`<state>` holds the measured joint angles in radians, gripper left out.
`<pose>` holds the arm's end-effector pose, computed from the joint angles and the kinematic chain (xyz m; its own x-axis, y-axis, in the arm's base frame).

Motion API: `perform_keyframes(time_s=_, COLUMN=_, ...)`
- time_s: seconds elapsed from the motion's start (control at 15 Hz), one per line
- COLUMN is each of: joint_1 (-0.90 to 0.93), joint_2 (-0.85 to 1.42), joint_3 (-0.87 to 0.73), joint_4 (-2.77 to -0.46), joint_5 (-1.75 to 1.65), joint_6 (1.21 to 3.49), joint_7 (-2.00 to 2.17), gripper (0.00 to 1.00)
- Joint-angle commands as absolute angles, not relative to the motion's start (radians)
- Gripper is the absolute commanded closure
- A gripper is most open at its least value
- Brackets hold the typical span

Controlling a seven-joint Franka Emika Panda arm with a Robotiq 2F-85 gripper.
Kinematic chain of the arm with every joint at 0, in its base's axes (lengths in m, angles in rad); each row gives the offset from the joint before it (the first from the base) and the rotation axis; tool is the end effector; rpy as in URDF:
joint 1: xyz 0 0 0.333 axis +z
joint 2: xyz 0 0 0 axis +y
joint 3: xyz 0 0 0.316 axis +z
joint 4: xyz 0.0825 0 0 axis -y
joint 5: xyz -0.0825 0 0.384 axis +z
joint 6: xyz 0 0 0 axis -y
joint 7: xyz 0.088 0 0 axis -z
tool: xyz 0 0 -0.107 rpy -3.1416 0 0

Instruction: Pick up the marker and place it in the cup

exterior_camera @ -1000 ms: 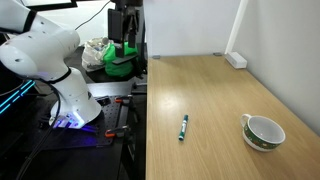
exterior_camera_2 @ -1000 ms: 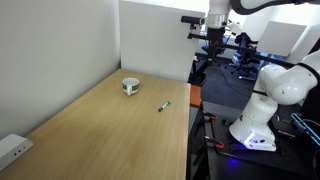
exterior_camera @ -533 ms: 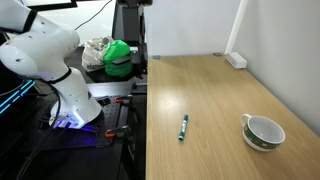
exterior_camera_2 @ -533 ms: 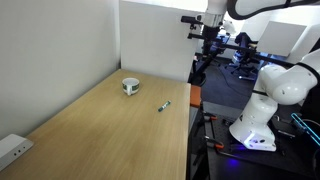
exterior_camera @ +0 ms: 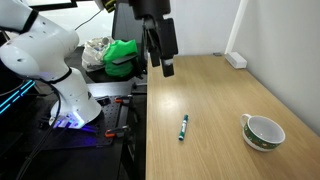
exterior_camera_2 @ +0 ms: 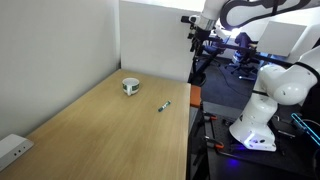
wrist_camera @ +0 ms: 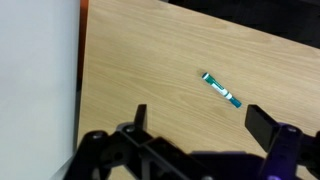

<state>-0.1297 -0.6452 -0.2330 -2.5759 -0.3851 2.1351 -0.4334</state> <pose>0.3449 -0.1529 0.4845 0.9564 0.2829 0.0720 0.2539 -0.9278 0.2732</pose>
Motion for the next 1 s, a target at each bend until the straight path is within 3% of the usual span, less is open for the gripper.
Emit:
perform_keyframes(time_s=0.0, joint_1=-0.101, joint_2=-0.613, joint_3=-0.294, joint_4=-2.619, joint_5=-0.387, joint_6=2.28, joint_7=-0.563, gripper=0.0)
perform_keyframes(time_s=0.4, joint_1=-0.058, joint_2=-0.525, joint_3=-0.369, joint_4=-2.653, joint_5=-0.33, joint_6=2.459, joint_7=-0.823, gripper=0.0)
perform_keyframes(time_s=0.93, joint_1=-0.012, joint_2=-0.374, joint_3=-0.407, joint_4=-2.633, joint_5=-0.116, joint_6=2.501, joint_7=-1.148, gripper=0.0)
